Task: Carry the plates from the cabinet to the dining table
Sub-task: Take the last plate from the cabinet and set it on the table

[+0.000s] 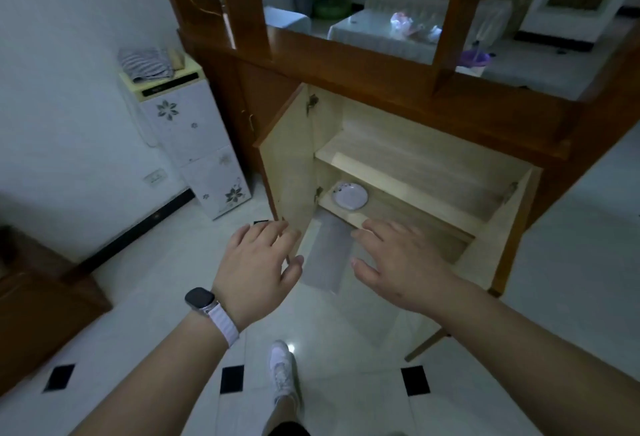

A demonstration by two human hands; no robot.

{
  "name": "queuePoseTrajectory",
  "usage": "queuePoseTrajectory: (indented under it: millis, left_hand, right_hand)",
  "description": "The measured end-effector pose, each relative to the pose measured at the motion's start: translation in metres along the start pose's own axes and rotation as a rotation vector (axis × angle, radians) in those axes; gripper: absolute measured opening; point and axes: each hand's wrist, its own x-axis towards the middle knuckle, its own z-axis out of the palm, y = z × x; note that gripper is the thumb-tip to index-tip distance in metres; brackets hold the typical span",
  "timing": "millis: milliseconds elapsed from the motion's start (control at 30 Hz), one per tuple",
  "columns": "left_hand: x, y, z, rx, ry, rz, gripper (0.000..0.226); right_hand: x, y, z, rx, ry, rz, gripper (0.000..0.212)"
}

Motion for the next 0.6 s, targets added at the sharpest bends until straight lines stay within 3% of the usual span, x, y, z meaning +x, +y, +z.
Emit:
queuePoseTrajectory:
  millis: [600]
  left_hand:
    - [0.259, -0.137, 0.078, -0.117, -0.05, 0.345, 0.036]
  right_hand:
    - [0.205, 0.022, -0.002, -0.031, -0.008, 0.428, 0.066]
